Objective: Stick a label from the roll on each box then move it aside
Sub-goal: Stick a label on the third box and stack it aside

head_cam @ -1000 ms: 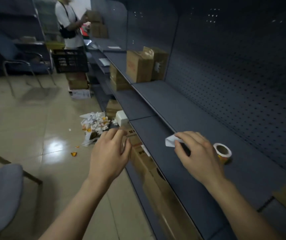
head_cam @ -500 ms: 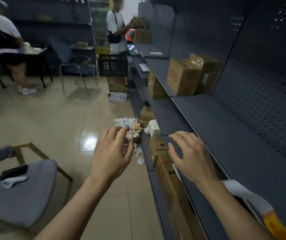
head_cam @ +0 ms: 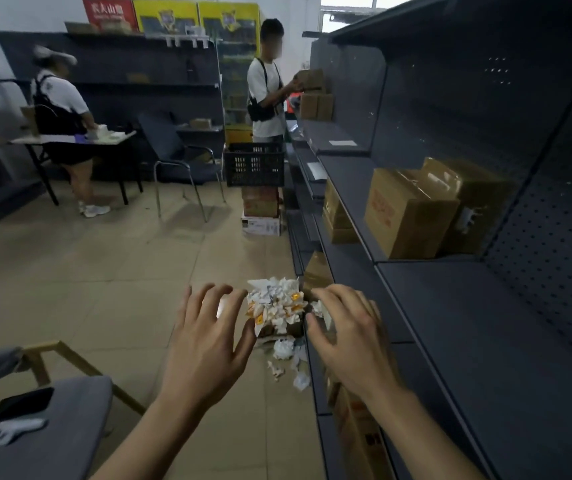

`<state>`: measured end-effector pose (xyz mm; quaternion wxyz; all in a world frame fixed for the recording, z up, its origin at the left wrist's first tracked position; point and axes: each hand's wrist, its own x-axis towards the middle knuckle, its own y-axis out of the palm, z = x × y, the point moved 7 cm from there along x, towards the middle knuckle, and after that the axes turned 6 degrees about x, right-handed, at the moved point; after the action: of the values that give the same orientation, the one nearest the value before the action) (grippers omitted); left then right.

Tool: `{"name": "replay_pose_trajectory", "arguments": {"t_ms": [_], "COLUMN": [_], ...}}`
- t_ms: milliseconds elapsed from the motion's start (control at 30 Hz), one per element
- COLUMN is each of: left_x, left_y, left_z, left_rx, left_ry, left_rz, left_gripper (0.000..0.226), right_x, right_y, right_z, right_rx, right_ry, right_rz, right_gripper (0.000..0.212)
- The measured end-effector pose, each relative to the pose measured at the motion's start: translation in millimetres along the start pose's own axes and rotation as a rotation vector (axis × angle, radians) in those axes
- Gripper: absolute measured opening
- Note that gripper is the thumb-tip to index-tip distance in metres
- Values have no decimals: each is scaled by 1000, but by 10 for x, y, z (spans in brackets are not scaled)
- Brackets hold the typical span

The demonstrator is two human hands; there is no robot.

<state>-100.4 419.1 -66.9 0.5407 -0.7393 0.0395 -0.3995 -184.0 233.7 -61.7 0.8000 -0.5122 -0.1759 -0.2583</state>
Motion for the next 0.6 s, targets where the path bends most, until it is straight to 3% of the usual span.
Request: {"name": "replay_pose_trajectory", "arguments": {"t_ms": [400,600], "left_x": [1358,2200], "left_y": [1005,1504], "left_z": [993,790], "left_rx": [-151,-306], "left_ry": [-73,26], "left_rz": [17,79], "left_gripper": [41,45], "right_x": [1365,1835], "right_y": [876,779], "right_z": [-450,-890], "right_rx": [-130,-261], "right_ry": [63,164], "right_rz": [43,-21], "right_gripper": [43,45]}}
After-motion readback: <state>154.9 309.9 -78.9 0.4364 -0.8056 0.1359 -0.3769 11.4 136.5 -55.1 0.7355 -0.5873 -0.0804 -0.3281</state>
